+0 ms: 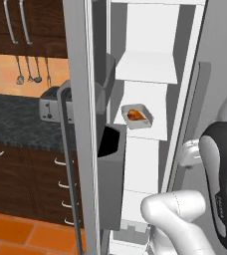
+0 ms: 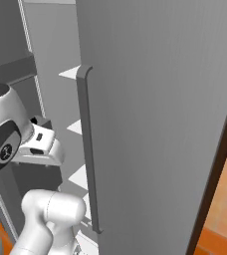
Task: Take the meat container that has the chicken drumstick and place it on the second highest rack of the freezer. Then take the vegetable container that has the sweet potato and bell pepper and place it on the highest rack of the freezer.
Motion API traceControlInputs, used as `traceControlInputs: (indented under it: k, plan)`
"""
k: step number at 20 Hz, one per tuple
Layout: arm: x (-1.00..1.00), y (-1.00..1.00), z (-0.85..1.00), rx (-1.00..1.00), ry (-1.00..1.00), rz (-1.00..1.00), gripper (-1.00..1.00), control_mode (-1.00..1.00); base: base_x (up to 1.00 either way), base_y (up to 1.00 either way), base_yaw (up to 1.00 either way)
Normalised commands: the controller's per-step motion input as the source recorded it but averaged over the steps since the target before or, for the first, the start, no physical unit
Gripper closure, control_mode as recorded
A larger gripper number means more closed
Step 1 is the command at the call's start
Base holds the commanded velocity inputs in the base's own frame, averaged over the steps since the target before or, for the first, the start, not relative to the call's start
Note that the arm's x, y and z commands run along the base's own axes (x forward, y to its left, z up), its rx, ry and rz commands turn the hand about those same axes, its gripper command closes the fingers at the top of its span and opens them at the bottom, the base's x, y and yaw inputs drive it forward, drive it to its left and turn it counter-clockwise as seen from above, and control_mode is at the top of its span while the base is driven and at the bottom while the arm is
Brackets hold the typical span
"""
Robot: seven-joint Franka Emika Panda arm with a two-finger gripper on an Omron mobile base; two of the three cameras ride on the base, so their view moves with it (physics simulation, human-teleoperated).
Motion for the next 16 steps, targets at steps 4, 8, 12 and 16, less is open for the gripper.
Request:
traceControlInputs:
  k: [4, 8, 12, 16]
  plan:
    - [0.09, 0.31, 0.01, 0.00, 0.00, 0.00, -1.00, -1.00, 0.00, 0.00, 0.00]
    - [0.13, 0.10, 0.00, 0.00, 0.00, 0.00, -1.00, -1.00, 0.00, 0.00, 0.00]
    - [0.17, 0.00, 0.00, 0.00, 0.00, -0.01, -1.00, -1.00, 0.00, 0.00, 0.00]
    - [0.05, -0.15, 0.00, 0.00, 0.00, 0.00, -1.00, -1.00, 0.00, 0.00, 0.00]
